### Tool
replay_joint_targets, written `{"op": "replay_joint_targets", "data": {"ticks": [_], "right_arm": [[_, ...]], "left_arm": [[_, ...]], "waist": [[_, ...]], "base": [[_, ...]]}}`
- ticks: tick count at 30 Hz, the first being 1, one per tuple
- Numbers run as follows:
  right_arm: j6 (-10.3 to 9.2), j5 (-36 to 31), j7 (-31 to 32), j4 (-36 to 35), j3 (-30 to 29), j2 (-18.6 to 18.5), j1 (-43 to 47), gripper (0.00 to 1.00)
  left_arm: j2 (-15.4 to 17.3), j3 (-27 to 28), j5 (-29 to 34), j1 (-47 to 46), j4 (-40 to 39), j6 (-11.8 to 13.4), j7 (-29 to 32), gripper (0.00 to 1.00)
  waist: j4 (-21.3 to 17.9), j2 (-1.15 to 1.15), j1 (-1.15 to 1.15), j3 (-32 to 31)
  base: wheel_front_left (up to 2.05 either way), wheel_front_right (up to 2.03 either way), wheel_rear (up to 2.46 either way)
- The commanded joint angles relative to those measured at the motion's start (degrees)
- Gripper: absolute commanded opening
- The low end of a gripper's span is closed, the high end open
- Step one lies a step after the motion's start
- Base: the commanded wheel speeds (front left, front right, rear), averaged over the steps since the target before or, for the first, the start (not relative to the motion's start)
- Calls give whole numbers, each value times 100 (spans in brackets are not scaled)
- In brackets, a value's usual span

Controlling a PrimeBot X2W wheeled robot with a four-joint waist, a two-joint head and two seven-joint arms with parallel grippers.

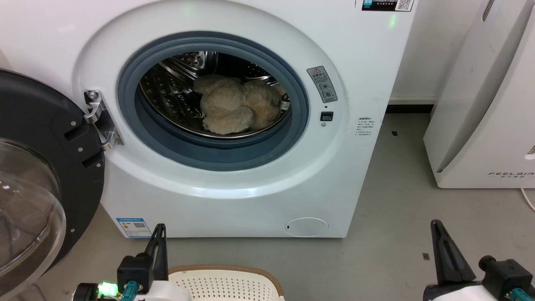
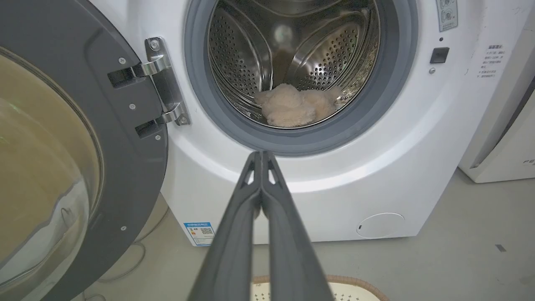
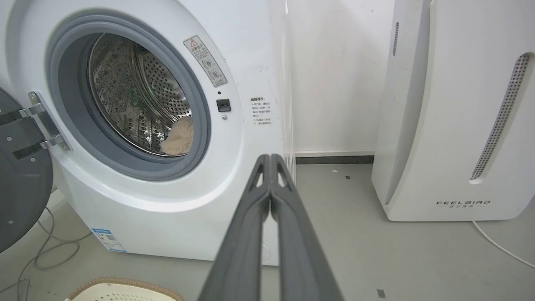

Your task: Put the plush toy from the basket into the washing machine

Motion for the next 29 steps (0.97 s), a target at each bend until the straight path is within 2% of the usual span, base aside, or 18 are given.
{"op": "replay_joint_targets", "data": {"ticks": [1, 29], "right_arm": [[-1, -48, 49, -38, 7, 0, -69, 0], [-2, -295, 402, -139, 61, -1, -178, 0]], "left_arm": [[-29, 28, 29, -1, -51, -19, 30, 0], [-112, 145, 67, -3, -378, -185, 382, 0]], "waist": [[0, 0, 0, 1], [-13, 0, 0, 32]], "base": [[0, 0, 0], [0, 0, 0]]}}
